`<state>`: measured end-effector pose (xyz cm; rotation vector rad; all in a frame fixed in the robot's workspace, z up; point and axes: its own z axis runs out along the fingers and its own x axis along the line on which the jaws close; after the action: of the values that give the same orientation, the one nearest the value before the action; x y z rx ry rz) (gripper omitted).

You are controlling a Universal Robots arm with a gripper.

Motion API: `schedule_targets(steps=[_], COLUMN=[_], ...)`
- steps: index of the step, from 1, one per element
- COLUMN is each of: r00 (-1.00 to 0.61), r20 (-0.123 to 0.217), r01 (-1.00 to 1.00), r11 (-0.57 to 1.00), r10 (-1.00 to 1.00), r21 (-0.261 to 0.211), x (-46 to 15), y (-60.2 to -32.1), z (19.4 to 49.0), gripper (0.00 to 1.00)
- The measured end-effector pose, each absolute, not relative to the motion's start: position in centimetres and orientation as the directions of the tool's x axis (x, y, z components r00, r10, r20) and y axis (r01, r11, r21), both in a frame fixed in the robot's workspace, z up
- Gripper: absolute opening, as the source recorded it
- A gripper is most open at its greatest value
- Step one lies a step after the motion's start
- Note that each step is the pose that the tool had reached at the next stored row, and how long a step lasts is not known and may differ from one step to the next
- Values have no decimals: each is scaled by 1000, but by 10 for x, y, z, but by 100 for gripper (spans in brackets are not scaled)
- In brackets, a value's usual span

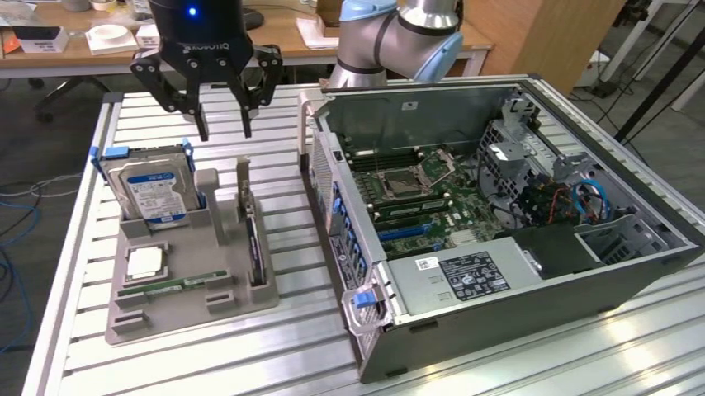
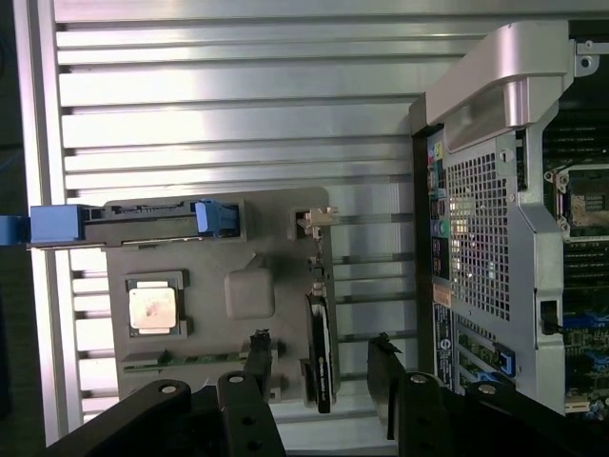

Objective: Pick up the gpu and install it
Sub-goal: 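Pick up the gpu and move the gpu toward the slot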

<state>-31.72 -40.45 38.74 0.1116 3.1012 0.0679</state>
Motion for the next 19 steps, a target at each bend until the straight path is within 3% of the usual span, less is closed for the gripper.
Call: schedule_targets(steps=[19], r00=[-997], r20=[-37], r01=[71], r11=[997], r10=[73], r21=[41], x=[-318], y=[-410], z=[381], gripper=[53])
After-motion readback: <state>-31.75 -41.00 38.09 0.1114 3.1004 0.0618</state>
